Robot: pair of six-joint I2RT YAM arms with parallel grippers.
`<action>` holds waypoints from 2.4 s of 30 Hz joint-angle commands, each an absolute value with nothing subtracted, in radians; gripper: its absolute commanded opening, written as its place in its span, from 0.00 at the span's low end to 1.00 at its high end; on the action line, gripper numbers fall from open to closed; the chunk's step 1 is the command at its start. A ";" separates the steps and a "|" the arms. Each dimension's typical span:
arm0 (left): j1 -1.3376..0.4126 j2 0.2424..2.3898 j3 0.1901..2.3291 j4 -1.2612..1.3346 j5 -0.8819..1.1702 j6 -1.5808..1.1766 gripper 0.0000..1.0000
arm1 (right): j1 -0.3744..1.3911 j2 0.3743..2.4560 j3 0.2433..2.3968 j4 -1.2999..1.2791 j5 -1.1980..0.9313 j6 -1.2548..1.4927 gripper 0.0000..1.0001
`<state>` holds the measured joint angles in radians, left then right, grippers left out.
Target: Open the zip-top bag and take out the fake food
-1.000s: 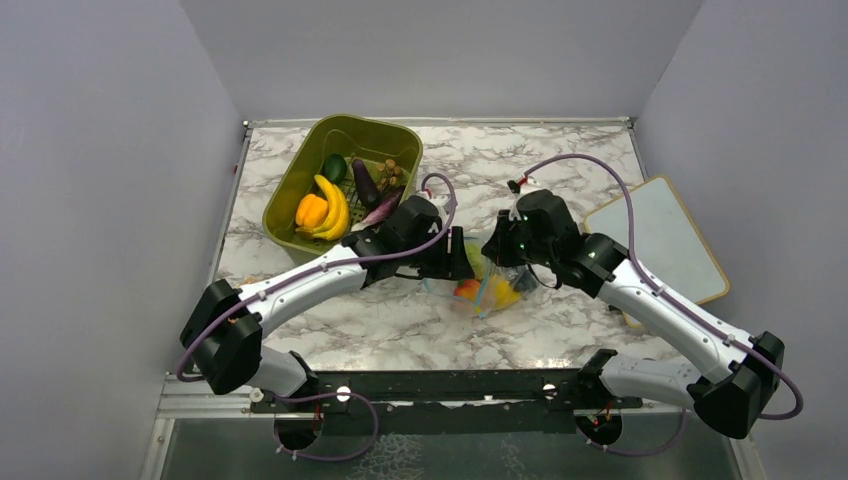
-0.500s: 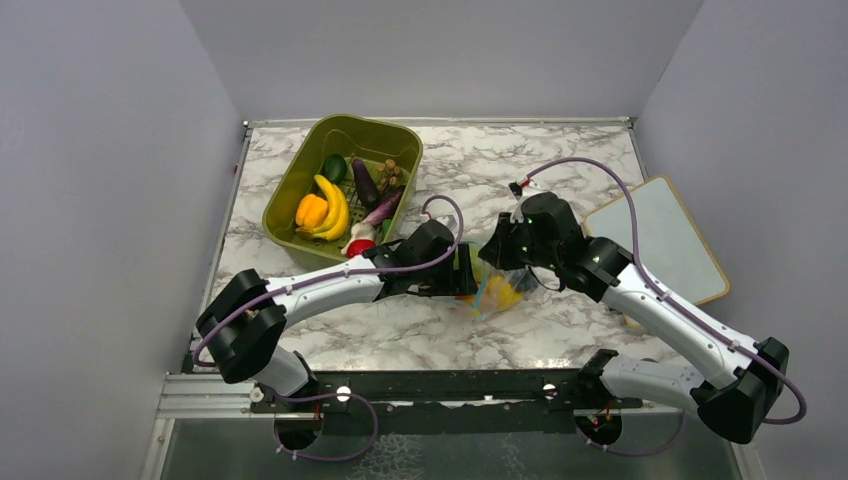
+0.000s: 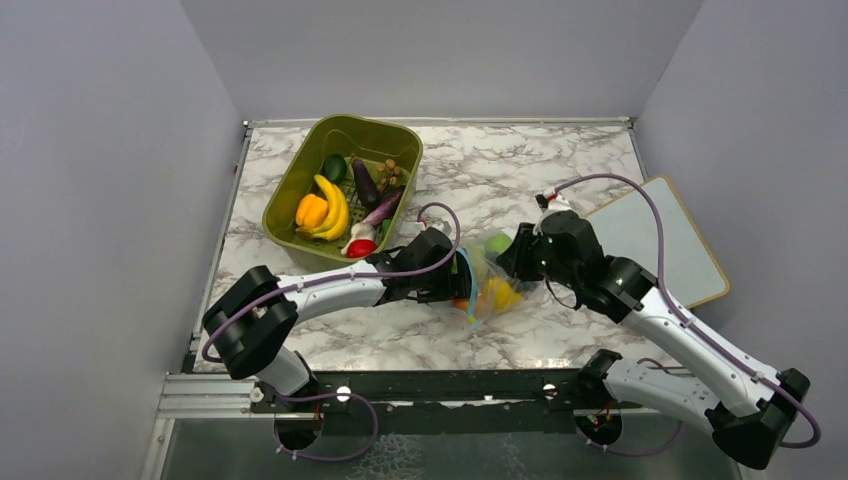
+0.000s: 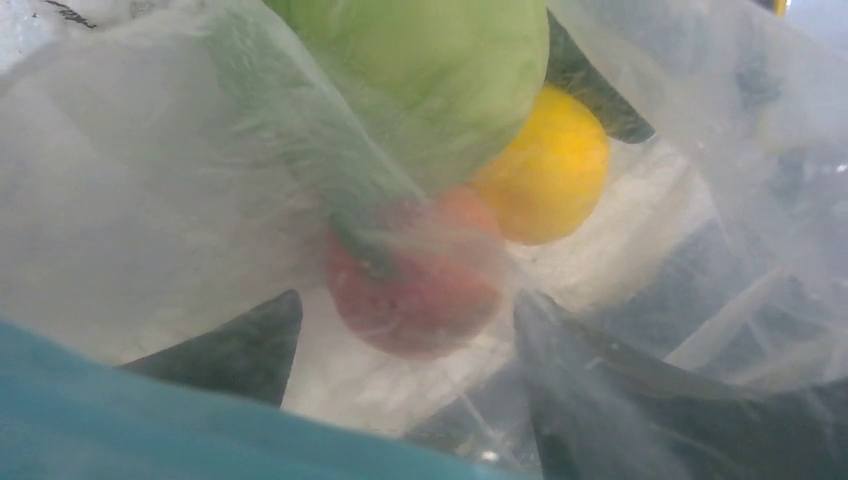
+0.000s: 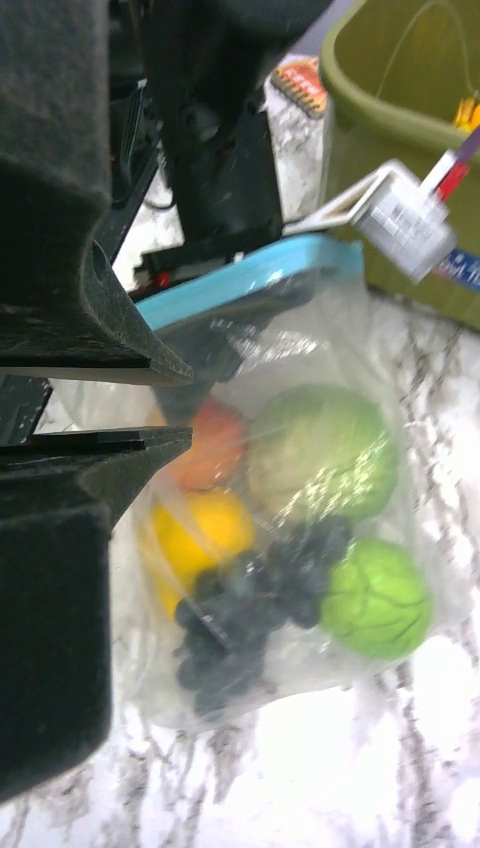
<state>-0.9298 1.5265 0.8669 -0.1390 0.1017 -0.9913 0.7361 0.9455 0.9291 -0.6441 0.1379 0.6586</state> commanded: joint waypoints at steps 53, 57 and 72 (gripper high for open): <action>-0.973 1.498 0.929 -0.304 0.073 -0.837 0.49 | 0.739 0.512 0.416 -0.440 0.167 0.727 0.37; -0.975 1.562 0.967 -0.353 0.067 -0.792 0.57 | 0.739 0.473 0.415 -0.483 0.226 0.769 0.37; -1.031 1.637 0.985 -0.357 -0.005 -0.805 0.99 | 0.739 0.525 0.465 -0.481 0.204 0.762 0.37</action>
